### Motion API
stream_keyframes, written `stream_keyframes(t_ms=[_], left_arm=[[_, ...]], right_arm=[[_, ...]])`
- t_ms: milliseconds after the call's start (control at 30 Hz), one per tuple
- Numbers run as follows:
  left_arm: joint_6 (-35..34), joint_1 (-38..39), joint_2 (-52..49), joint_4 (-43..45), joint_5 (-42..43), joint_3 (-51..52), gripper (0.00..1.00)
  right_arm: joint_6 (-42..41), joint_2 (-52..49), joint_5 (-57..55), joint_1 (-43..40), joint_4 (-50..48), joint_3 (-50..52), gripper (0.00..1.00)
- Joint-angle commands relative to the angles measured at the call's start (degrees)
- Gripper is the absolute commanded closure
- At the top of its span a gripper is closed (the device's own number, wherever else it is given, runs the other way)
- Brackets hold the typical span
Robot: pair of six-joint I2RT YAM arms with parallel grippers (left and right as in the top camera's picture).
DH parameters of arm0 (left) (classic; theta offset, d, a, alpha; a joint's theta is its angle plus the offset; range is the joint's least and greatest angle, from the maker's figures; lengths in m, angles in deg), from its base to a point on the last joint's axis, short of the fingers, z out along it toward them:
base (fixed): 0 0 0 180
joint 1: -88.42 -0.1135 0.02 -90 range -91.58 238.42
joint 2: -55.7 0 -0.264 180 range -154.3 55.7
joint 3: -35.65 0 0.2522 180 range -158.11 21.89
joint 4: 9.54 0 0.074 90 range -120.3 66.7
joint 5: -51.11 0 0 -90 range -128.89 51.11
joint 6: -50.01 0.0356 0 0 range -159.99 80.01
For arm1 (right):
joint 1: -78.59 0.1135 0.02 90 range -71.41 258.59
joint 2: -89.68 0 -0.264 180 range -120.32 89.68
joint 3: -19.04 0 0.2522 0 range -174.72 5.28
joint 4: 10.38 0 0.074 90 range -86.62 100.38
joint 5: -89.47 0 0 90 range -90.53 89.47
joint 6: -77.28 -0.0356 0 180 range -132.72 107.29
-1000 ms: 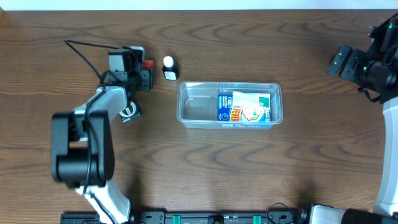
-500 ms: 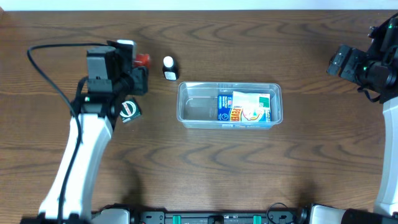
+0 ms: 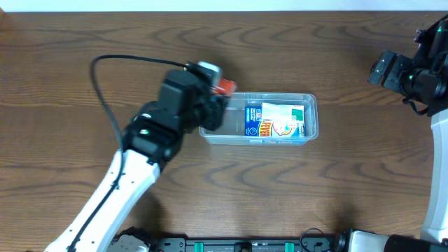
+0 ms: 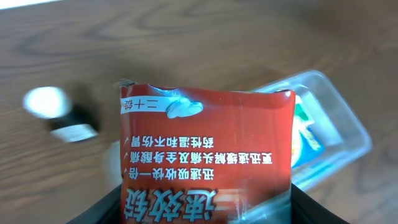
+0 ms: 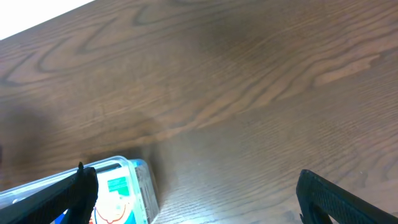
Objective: Pack container
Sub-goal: 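Lift the red-and-white box and carry it right over the container, then lower the red-and-white box into the container's left side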
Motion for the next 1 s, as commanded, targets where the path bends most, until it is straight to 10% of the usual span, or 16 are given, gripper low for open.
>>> stream_keyframes(t_ms=[0,433,967], left_arm=[[-3.4,4.2,-3.0,1.4,-4.4,-0.5,0.41],[-23.3,10.0,-14.3,3.3,-15.4,-0.5,0.41],[-23.3,10.0,-20.2,2.6,-16.0,-0.5,0.41]], right_arm=[[-0.6,-0.2,0.4,-0.4,0.0,-0.2,0.01],[-0.6,-0.2,0.4,-0.4,0.0,-0.2,0.01],[-0.6,-0.2,0.4,-0.4,0.0,-0.2,0.01]])
